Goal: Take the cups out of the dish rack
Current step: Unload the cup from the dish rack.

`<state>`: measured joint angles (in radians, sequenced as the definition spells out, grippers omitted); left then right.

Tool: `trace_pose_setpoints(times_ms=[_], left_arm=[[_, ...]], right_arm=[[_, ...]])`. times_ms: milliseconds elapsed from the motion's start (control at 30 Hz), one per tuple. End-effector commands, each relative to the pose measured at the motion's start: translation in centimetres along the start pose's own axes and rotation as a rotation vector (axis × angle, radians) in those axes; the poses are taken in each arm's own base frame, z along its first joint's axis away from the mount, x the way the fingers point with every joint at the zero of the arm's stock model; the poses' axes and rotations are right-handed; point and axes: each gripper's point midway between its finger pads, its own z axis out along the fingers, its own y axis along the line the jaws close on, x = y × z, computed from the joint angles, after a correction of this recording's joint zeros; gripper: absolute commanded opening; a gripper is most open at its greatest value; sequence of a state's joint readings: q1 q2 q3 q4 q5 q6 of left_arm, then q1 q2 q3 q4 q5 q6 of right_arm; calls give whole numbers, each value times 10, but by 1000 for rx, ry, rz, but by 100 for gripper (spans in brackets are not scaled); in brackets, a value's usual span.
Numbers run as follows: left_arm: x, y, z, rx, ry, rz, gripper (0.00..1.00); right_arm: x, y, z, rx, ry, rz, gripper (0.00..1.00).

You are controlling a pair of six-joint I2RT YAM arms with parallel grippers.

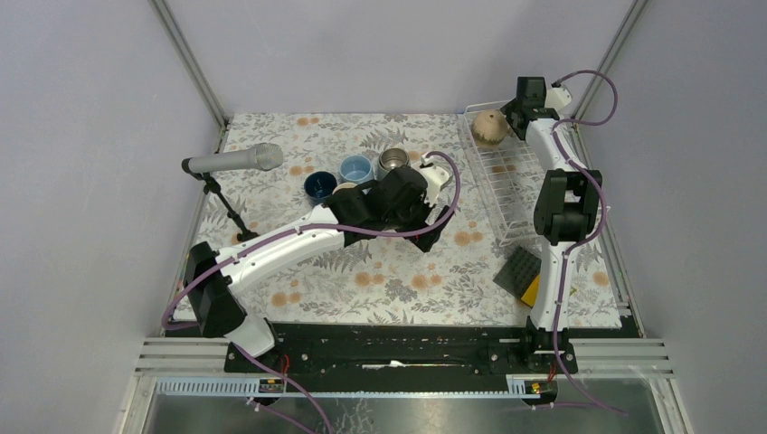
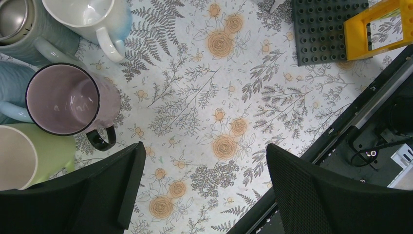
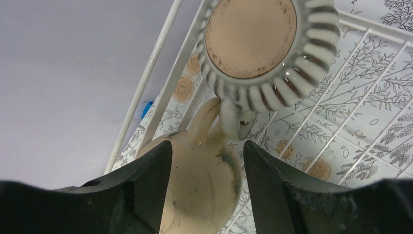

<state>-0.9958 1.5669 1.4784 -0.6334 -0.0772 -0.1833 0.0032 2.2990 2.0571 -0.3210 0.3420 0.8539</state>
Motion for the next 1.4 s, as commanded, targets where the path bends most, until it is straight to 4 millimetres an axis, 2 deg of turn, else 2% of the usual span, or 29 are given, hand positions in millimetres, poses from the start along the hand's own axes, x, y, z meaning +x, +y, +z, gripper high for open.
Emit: trace_pose_setpoints(times_ms=[0, 200, 300, 333, 367, 567, 800, 967, 1367], left_arm=[[-16, 4, -10, 13, -68, -13, 99], [-17, 6, -9, 19, -70, -28, 99], [-16, 7, -8, 22, -66, -32, 99], [-16, 7, -7, 24, -64, -34, 99], [-16, 7, -7, 26, -64, -34, 99], [-16, 9, -6, 30, -59, -42, 99], [-17, 9, -6, 40, -62, -53, 99], [-18, 14, -6, 33, -67, -64, 99], [-19, 15, -7, 41, -68, -73, 99]], right_arm=[[-15, 8, 2, 7, -58, 24, 61], [-9, -3, 9, 44, -64, 23, 52], [-7, -6, 11, 52, -64, 26, 52], [-17, -16, 17, 69, -75, 37, 52], [-19, -16, 19, 70, -76, 37, 52], [-15, -24, 30, 81, -62, 41, 49], [-10, -21, 35, 63, -40, 31, 47], [-11, -24, 25, 66, -32, 20, 40], [-20, -42, -9, 83, -46, -35, 39]])
